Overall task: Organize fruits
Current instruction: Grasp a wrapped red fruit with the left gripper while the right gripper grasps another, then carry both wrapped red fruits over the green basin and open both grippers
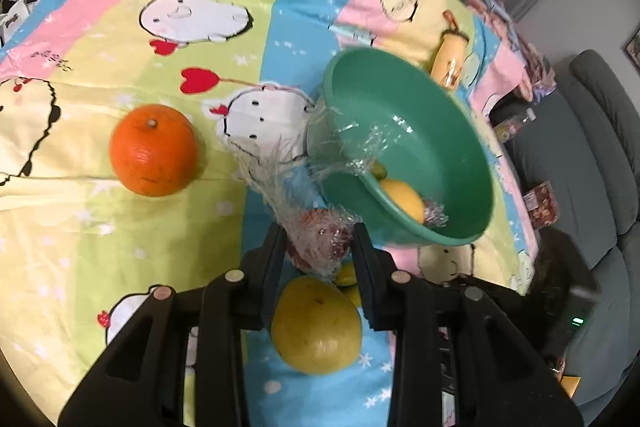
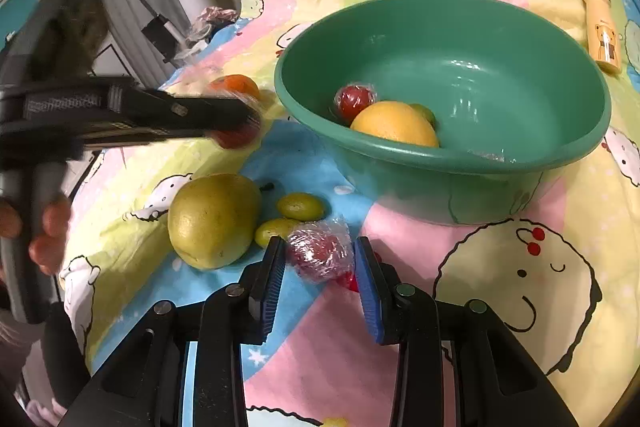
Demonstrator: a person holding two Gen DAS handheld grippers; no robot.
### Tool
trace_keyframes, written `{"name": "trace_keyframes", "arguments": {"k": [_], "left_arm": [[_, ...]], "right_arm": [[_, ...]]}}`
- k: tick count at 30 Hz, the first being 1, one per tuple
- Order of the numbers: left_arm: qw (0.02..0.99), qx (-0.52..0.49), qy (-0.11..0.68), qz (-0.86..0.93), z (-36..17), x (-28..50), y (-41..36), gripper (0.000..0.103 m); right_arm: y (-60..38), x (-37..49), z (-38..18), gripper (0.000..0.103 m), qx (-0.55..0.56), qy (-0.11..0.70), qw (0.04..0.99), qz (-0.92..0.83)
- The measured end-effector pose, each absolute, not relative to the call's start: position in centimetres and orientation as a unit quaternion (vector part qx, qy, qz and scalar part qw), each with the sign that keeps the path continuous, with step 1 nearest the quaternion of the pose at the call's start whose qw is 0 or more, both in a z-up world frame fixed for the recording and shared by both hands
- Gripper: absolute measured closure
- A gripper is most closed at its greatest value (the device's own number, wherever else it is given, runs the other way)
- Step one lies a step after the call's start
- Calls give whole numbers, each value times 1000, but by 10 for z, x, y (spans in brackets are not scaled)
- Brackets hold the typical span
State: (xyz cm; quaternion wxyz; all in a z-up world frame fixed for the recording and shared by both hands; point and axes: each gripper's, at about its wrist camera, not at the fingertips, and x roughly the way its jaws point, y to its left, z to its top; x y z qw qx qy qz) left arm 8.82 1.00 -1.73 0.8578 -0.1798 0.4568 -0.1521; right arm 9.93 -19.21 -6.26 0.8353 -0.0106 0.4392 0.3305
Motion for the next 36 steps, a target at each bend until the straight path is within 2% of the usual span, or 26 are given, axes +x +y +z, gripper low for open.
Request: {"name": "trace_keyframes", "arguments": {"k": [10,23,25,36], "left_arm": [[874,-195,414,-164,8,53,16,70],[892,-170,395,-140,16,12,8,70],[894,-162,393,-139,17,10,3,73],[905,-117,378,-152,30,16,-21,73]], "right_arm": [[-194,95,-58,68,-7,432,839,330],[-232,64,-7,68,52,356,860,362],[-239,63,2,68,65,341,866,361],[-268,65,15,68,102,316,882,335]]}}
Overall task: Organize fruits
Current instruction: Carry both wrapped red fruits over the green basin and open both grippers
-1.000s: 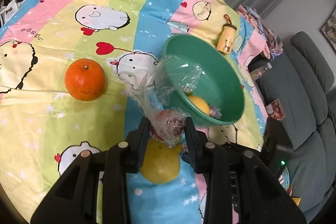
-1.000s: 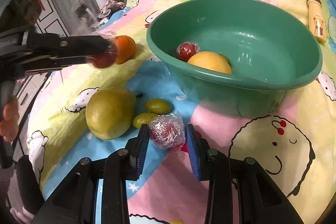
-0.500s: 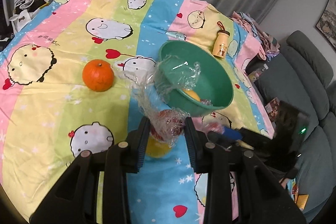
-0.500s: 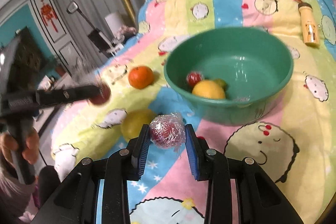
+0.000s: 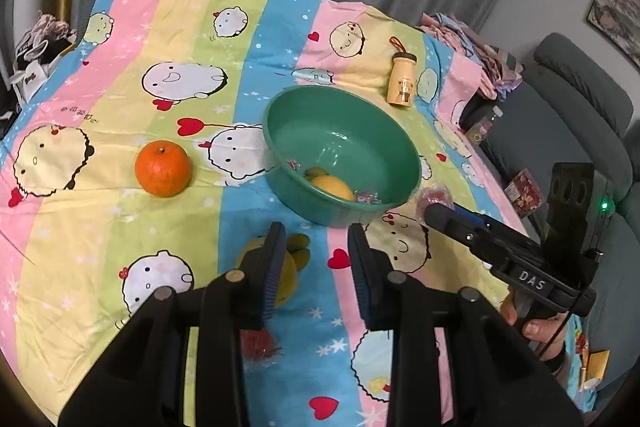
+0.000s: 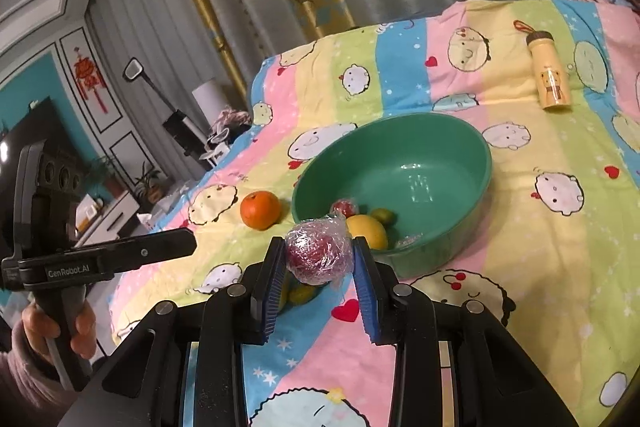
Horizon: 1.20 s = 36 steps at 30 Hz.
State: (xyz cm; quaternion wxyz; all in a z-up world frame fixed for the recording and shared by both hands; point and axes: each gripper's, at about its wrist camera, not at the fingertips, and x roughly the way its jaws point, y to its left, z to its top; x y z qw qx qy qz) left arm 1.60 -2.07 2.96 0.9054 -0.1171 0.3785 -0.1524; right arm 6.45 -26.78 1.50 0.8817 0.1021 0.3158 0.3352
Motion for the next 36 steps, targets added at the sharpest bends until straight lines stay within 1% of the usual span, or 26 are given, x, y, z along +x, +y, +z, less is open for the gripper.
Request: {"name": "trace_keyframes", "arguments": {"k": [2,4,6,8,10,11,15,17,18,21,24,31,36], "left_arm": [[909,-97,385,-130,25,18,-18,70],[900,-104,401,-133,15,17,-11,67],[892,-105,421,-127,0,13,-5,67],[884,-97,438,-128,-16,8,-6,62],[878,-98,452,-127,-30,4,-9,43],[877,-95,454,-126,-37,3,-11,41],[877,-70,462,-114,-55,0,-23,43],[875,-51,471,-100,-66,1,-25,55],[874,-46,474,-95,-69,2,-24,65],[877,-64,466,-96,-71,1,-15,66],[877,-87,462,-101,-71,3,-9,72],[885,-95,444,-108,-56,0,-11,72],[898,-99,411,-124,-27,0,-12,72]], "right_arm": [[-267,65,14,68,102,317,881,335],[-267,64,14,68,101,316,880,339],[-266,63,14,68,100,316,879,344],[-264,63,13,68,98,318,877,346],[-262,62,13,68,95,320,876,347],[-262,62,12,68,94,320,876,347],[-261,62,12,68,93,320,876,350],[-260,62,11,68,93,322,874,351],[-260,62,11,68,92,323,874,351],[-259,61,10,68,91,324,873,352],[-258,61,10,68,91,325,873,351],[-257,62,9,68,88,326,874,348],[-260,61,11,68,91,319,878,344]]}}
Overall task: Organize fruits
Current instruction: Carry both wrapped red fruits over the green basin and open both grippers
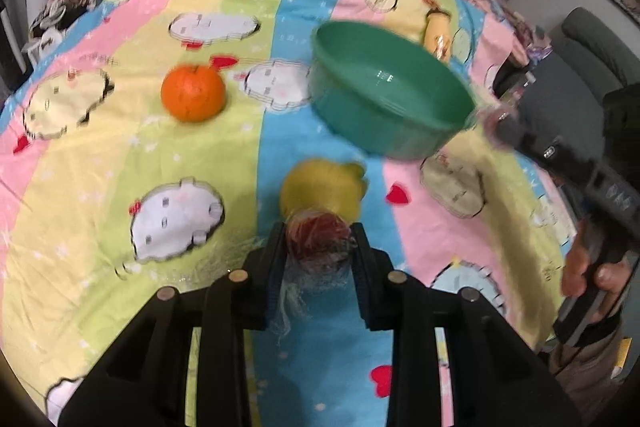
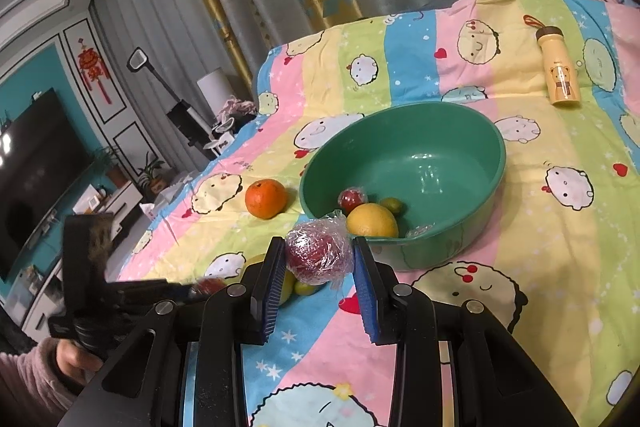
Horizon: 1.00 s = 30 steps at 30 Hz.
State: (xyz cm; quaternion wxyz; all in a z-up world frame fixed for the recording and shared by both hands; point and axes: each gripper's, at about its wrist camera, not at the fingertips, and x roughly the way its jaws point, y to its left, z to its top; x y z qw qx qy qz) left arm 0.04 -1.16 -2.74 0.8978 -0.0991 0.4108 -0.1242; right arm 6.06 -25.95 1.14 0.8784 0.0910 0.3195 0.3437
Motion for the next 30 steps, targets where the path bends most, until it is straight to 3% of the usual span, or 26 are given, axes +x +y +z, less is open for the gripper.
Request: {"name": "trace_keyframes", "arguments": {"k": [12,30], "left_arm": [[902,-102,378,-180,18,55,-35,72],[873,-98,435,-199,-2,163,-95,72]], "right_arm": [[-268,74,17,68,94,310,893,313],[-272,136,6,68,77,328,905,259]]}}
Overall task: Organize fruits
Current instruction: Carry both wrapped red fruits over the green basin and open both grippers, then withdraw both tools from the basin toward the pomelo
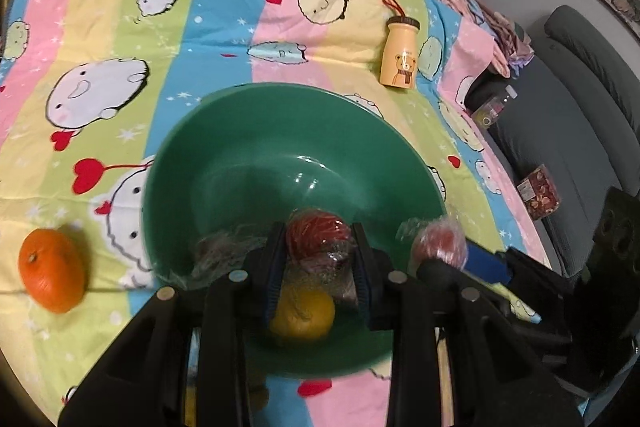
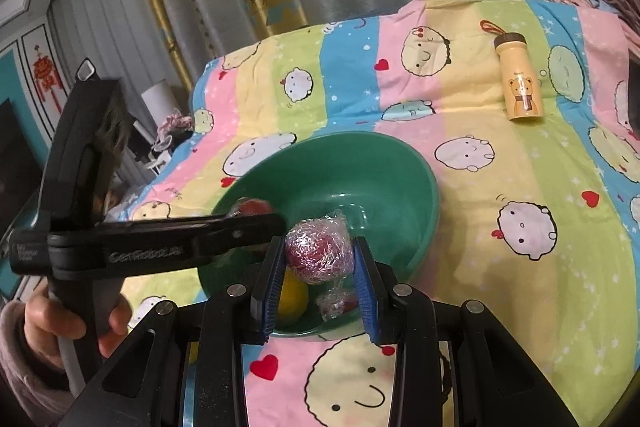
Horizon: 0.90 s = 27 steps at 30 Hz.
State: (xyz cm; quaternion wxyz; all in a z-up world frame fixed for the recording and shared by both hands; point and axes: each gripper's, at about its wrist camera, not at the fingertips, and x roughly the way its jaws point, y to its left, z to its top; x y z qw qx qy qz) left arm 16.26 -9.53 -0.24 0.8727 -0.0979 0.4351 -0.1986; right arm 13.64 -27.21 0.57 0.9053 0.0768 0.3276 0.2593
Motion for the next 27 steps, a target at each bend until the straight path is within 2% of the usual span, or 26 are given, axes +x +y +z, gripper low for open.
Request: {"name": "trace_keyframes", "arguments": {"k": [16,18,19,22,24,27], "left_arm": [[871,-54,463,-152,-25,194,-105,70],[874,-59,458,-152,-22,194,-102,63],[875,-62,454,-155,-20,194,-102,56],[885,-63,435,-156,-8,189,-102,34],[889,-63,425,-157,-1,185,-102,34],[895,-64,412,-158,11,175,-95,34]], "right_arm": [[-265,147,-7,68,69,345,903,248],[-266,146,-7,68,69,345,903,245],[-266,146,-6,68,70,344,904,244],[-270,146,-6,55,89,342,900,255],[-272,144,-4,49,93,338,902,253],[-276,143,-2,48,99,336,902,253]]}}
